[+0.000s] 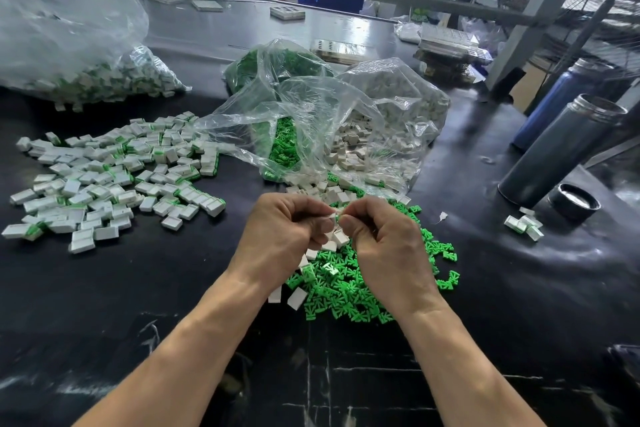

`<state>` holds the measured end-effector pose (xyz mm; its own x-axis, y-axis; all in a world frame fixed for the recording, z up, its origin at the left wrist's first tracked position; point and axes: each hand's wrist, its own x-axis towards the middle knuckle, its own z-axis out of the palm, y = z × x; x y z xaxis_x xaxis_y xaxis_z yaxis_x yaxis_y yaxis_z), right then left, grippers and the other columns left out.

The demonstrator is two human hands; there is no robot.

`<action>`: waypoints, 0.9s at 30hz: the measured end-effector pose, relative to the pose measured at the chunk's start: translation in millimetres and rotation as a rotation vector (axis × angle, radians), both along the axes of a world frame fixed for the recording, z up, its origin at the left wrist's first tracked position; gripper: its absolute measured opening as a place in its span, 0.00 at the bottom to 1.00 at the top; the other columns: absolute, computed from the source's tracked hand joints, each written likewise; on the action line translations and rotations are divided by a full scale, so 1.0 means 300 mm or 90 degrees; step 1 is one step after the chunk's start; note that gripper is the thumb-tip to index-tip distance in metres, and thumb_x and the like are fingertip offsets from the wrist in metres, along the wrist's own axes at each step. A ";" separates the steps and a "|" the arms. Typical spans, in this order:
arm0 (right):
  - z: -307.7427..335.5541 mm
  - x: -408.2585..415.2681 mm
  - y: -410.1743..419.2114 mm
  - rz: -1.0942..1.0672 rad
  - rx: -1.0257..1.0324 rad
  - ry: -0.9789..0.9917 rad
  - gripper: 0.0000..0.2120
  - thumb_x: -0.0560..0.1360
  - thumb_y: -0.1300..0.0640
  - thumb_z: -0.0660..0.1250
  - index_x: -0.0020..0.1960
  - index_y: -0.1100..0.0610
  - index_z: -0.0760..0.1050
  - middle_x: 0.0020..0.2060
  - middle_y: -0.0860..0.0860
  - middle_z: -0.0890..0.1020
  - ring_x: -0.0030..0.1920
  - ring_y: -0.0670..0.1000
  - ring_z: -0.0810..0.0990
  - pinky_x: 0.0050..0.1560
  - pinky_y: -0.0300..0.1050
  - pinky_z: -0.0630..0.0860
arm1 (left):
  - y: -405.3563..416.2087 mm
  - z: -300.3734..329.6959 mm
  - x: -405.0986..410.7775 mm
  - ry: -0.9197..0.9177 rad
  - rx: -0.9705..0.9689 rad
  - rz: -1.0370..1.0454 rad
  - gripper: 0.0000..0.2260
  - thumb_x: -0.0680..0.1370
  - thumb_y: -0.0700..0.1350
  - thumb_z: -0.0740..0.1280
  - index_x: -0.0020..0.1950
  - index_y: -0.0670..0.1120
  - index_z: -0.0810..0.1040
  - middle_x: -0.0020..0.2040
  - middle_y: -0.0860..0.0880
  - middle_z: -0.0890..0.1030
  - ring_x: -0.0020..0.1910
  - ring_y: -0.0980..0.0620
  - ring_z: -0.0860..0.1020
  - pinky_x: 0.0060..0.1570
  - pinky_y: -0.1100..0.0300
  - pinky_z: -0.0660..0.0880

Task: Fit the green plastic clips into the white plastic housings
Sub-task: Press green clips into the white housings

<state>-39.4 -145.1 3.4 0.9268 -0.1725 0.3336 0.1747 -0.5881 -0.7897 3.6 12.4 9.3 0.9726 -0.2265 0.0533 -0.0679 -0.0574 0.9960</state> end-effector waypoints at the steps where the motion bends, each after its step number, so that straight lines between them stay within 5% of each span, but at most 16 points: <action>1: 0.001 0.001 0.000 0.002 -0.008 -0.002 0.06 0.78 0.60 0.73 0.46 0.51 0.80 0.35 0.42 0.80 0.37 0.41 0.77 0.37 0.32 0.71 | 0.002 0.001 0.001 -0.006 0.007 -0.001 0.09 0.75 0.30 0.73 0.44 0.45 0.86 0.34 0.46 0.85 0.31 0.53 0.82 0.34 0.64 0.79; 8: -0.003 0.000 0.005 0.017 -0.020 -0.006 0.03 0.78 0.60 0.74 0.47 0.54 0.82 0.36 0.43 0.81 0.38 0.42 0.78 0.37 0.32 0.71 | 0.013 0.003 0.002 -0.028 0.028 -0.018 0.11 0.76 0.28 0.71 0.45 0.42 0.87 0.34 0.47 0.85 0.32 0.53 0.82 0.37 0.59 0.82; 14: -0.014 0.003 0.017 -0.006 0.118 0.010 0.08 0.78 0.60 0.73 0.43 0.49 0.81 0.32 0.42 0.80 0.31 0.43 0.74 0.32 0.40 0.71 | -0.008 -0.010 -0.003 -0.003 -0.045 0.014 0.10 0.75 0.29 0.72 0.41 0.43 0.87 0.34 0.42 0.85 0.31 0.50 0.81 0.34 0.59 0.81; 19: -0.017 0.002 0.028 -0.013 0.169 0.030 0.09 0.78 0.60 0.74 0.43 0.48 0.81 0.34 0.44 0.82 0.35 0.45 0.78 0.37 0.53 0.79 | -0.018 -0.021 -0.005 0.046 -0.084 0.023 0.09 0.74 0.31 0.75 0.40 0.44 0.87 0.34 0.42 0.85 0.31 0.50 0.82 0.34 0.60 0.82; 24: -0.007 0.004 0.012 0.033 0.312 0.038 0.09 0.79 0.65 0.71 0.42 0.55 0.84 0.31 0.49 0.82 0.30 0.46 0.77 0.31 0.42 0.77 | -0.019 -0.009 0.006 0.022 -0.087 0.007 0.06 0.74 0.30 0.73 0.44 0.40 0.86 0.35 0.43 0.85 0.31 0.50 0.82 0.34 0.60 0.82; 27: -0.001 0.011 0.006 0.012 0.347 0.020 0.11 0.83 0.57 0.68 0.44 0.55 0.84 0.33 0.52 0.83 0.28 0.48 0.76 0.26 0.41 0.73 | -0.022 -0.003 0.002 0.005 -0.082 -0.004 0.04 0.76 0.33 0.73 0.46 0.40 0.86 0.36 0.45 0.85 0.33 0.52 0.81 0.34 0.61 0.80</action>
<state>-36.1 -143.2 3.1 0.9393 -0.2964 0.1728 0.1529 -0.0893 -0.9842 4.3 5.6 8.4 0.9715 -0.2251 0.0743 -0.0597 0.0709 0.9957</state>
